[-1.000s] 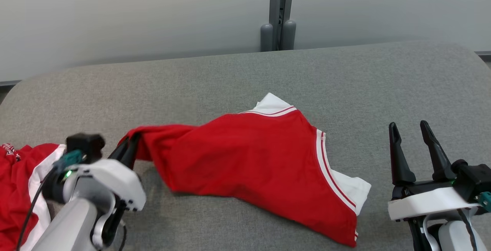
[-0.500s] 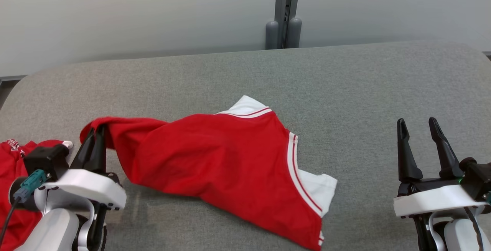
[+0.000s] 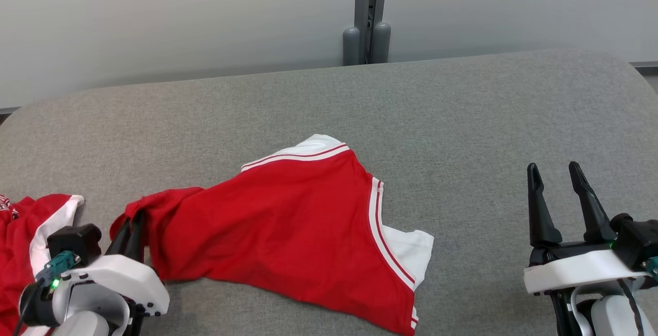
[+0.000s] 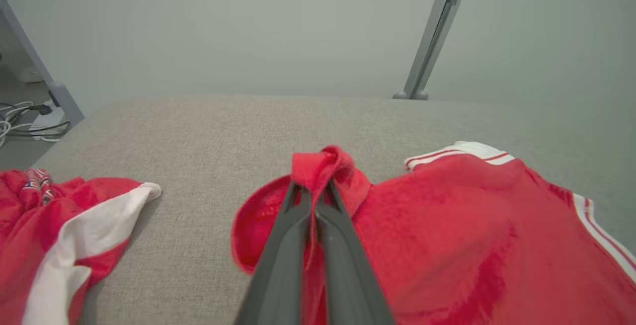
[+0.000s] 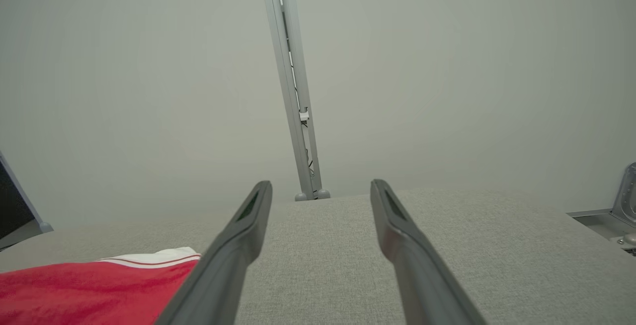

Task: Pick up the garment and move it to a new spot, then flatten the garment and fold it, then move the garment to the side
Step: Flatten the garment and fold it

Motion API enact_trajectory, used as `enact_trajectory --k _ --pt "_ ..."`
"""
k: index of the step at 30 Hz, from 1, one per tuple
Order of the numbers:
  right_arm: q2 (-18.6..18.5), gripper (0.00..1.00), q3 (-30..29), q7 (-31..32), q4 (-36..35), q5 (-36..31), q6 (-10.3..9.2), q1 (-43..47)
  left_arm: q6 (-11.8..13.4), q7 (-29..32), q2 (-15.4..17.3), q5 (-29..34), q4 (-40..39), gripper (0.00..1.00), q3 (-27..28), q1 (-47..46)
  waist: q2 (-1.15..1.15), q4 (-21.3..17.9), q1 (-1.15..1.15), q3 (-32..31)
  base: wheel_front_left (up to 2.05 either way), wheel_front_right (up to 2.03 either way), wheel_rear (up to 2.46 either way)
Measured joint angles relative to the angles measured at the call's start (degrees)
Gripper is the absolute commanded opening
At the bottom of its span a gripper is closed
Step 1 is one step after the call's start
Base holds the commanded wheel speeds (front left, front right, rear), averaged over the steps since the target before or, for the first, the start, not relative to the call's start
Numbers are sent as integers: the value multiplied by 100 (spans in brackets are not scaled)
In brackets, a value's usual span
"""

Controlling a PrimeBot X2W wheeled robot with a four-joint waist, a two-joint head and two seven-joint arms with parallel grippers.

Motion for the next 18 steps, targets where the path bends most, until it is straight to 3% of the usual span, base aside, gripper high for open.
enact_trajectory --k 3,7,8,13,18 --pt "0 100 -5 0 23 0 0 -12 -27 -43 -38 -73 508 0 21 34 0 -20 0 12 0 0 0" --pt "-1 100 -24 0 66 -3 0 -25 134 -307 -62 -120 1141 0 230 35 0 -23 0 -15 0 0 0" --pt "-1 100 -30 0 87 -4 0 -24 168 -375 -70 -120 1230 100 250 34 0 -18 0 -27 0 0 0" --pt "-1 100 -21 0 155 -14 0 4 63 -614 -180 -104 1346 100 180 11 0 41 0 -105 0 0 0" --pt "0 100 12 0 183 -16 0 51 103 -918 -177 124 877 100 191 23 0 92 0 -236 0 0 0"
